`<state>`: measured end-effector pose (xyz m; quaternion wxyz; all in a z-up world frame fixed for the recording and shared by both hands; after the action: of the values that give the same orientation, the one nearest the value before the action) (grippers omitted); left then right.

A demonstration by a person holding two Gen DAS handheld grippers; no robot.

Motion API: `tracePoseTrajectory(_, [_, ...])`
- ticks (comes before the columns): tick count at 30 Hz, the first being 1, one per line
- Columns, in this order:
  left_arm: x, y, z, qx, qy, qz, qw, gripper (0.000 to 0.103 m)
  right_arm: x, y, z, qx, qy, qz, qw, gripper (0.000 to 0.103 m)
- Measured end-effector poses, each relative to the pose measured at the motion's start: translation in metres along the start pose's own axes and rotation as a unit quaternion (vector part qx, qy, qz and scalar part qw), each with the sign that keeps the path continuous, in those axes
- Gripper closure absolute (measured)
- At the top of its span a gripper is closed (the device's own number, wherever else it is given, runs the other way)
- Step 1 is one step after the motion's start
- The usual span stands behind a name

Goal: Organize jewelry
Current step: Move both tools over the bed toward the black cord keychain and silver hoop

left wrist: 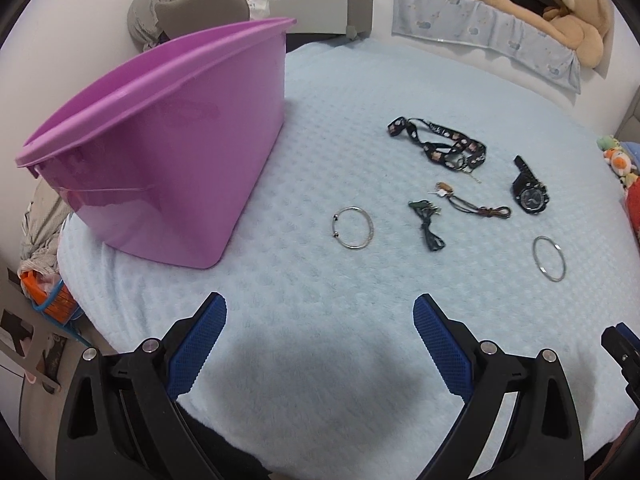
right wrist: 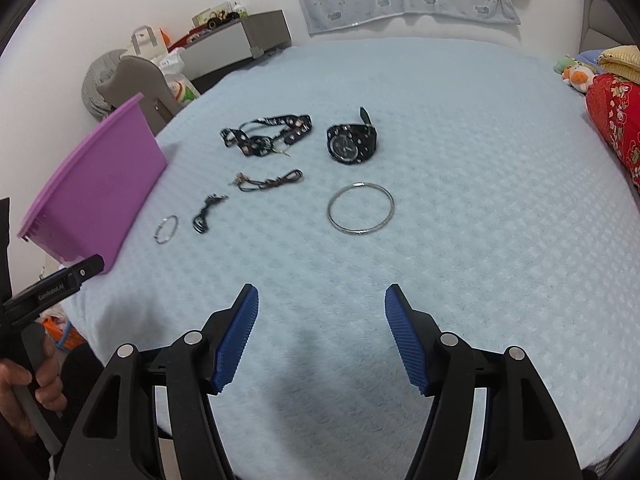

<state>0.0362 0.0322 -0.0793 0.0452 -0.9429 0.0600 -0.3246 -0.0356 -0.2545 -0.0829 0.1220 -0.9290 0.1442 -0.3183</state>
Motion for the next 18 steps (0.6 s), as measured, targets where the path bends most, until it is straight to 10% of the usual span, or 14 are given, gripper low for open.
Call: tracePoseTrajectory(18, [0.013,0.011,0.063,0.004,-0.025,0.010,0.9996,0.010,0.024,0.020,0.051,-0.026,-0.014,0.012,0.999,0.038])
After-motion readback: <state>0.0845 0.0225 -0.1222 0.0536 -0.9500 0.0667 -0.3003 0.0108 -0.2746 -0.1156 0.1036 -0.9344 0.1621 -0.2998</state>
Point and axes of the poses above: each gripper's, at about its wrist camera, not at the fingertips, and z roughly the way its jaws point, y to its right, x to its top, the point moved 3 cm from there along z, roughly the way its jaws point, and after that the axes turned 9 degrees about z, right-handed, at the moved point
